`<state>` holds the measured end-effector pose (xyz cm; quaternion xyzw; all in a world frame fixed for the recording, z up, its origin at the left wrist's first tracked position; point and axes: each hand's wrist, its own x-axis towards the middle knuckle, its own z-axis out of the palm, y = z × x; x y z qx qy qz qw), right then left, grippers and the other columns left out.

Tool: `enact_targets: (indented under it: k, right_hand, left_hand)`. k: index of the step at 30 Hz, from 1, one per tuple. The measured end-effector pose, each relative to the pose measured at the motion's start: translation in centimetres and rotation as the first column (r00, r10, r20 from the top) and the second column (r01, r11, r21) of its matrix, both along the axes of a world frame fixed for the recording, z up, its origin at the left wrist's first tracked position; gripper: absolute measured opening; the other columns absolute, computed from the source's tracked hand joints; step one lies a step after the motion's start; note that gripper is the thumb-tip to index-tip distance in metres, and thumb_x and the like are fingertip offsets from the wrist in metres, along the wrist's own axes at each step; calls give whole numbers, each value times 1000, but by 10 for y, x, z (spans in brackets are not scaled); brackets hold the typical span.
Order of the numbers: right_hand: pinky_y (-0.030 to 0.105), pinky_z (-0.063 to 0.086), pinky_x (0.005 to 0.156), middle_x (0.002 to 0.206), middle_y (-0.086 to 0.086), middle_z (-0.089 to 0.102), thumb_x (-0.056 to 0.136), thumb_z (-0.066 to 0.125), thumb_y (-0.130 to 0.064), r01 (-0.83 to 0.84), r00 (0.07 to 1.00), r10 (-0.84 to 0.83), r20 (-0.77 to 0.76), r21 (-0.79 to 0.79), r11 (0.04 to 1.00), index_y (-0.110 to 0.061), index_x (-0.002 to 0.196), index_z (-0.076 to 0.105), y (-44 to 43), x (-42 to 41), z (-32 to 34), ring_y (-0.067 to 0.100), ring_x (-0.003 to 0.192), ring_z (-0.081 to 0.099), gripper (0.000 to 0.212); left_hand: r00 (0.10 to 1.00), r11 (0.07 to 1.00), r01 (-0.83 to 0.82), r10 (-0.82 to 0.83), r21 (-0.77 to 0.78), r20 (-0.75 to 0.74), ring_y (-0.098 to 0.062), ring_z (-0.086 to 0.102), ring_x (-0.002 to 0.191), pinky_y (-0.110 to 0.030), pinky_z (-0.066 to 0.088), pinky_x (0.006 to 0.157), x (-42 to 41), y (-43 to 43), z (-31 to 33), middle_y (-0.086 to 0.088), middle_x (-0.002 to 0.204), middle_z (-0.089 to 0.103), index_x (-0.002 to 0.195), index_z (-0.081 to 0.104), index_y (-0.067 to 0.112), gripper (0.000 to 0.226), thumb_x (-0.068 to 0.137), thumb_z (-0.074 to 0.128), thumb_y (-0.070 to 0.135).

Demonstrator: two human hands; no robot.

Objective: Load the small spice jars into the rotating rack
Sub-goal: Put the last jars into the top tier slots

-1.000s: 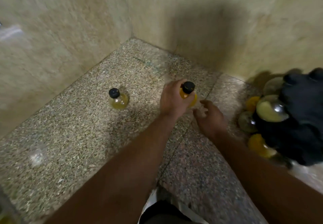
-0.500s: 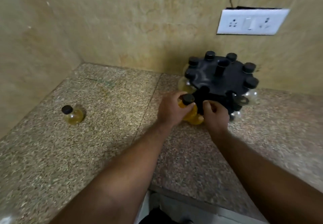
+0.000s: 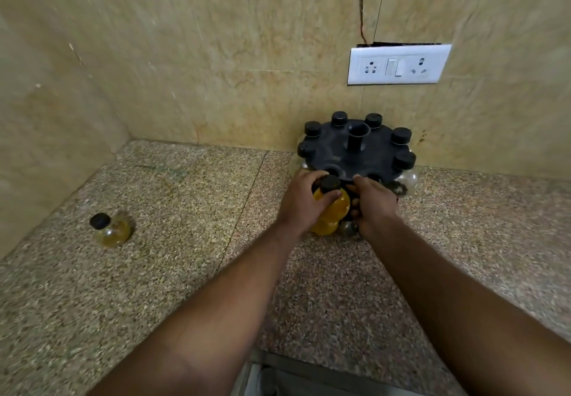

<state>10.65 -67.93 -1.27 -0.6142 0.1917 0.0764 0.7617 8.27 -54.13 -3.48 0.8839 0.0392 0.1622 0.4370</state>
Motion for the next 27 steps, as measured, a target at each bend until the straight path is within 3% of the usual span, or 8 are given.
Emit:
enact_targets:
  k: [6, 12, 19, 23, 25, 27]
  right_hand:
    - [25, 35, 43, 60, 1, 50, 93, 59, -23, 73, 997, -73, -39, 9, 997, -15, 77, 61, -5, 10, 0, 12, 47, 42, 18]
    - [21, 37, 38, 65, 3, 55, 96, 65, -23, 36, 999, -35, 25, -18, 999, -11, 86, 67, 2, 12, -6, 13, 49, 45, 15]
    - [22, 40, 39, 74, 3, 62, 99, 64, -26, -31, 999, 32, 20, -49, 998, -13, 91, 66, -3, 14, -11, 13, 54, 54, 15]
    - [20, 40, 38, 75, 3, 64, 99, 64, -25, -16, 1000, 16, 13, -67, 998, -11, 97, 68, -6, 11, -7, 11, 52, 55, 15]
    - [19, 41, 39, 71, 1, 65, 99, 62, -23, -3, 1000, 4, 13, -52, 999, -11, 93, 68, -3, 8, -6, 10, 50, 56, 15]
    - [21, 36, 39, 66, 0, 57, 100, 59, -24, 0, 1000, -1, -8, -42, 999, -14, 85, 65, 4, 3, -5, 9, 44, 46, 19]
  left_hand:
    - [999, 999, 29, -30, 37, 26, -14, 55, 111, -35, 50, 95, 7, 3, 2, 3, 120, 56, 126, 63, 19, 52, 81, 79, 40]
    - [996, 996, 84, -85, 43, 24, -16, 56, 113, -32, 50, 93, 16, -4, 8, 0, 121, 54, 131, 61, 18, 55, 83, 79, 39]
    - [998, 993, 55, -55, 104, -5, -18, 57, 111, -39, 53, 87, 24, -5, 4, 1, 122, 53, 130, 59, 20, 55, 84, 75, 46]
    - [1000, 999, 19, -19, 50, -9, -19, 56, 113, -41, 53, 89, 24, -15, 0, 0, 122, 54, 129, 59, 22, 55, 83, 74, 48]
    - [1000, 1000, 13, -12, 18, -7, -20, 56, 115, -40, 53, 92, 25, -14, -1, -1, 124, 53, 130, 59, 20, 55, 84, 75, 43]
    - [999, 1000, -25, 25, -9, 24, -21, 55, 120, -40, 52, 95, 24, -9, -3, -3, 132, 51, 133, 57, 19, 54, 86, 75, 39]
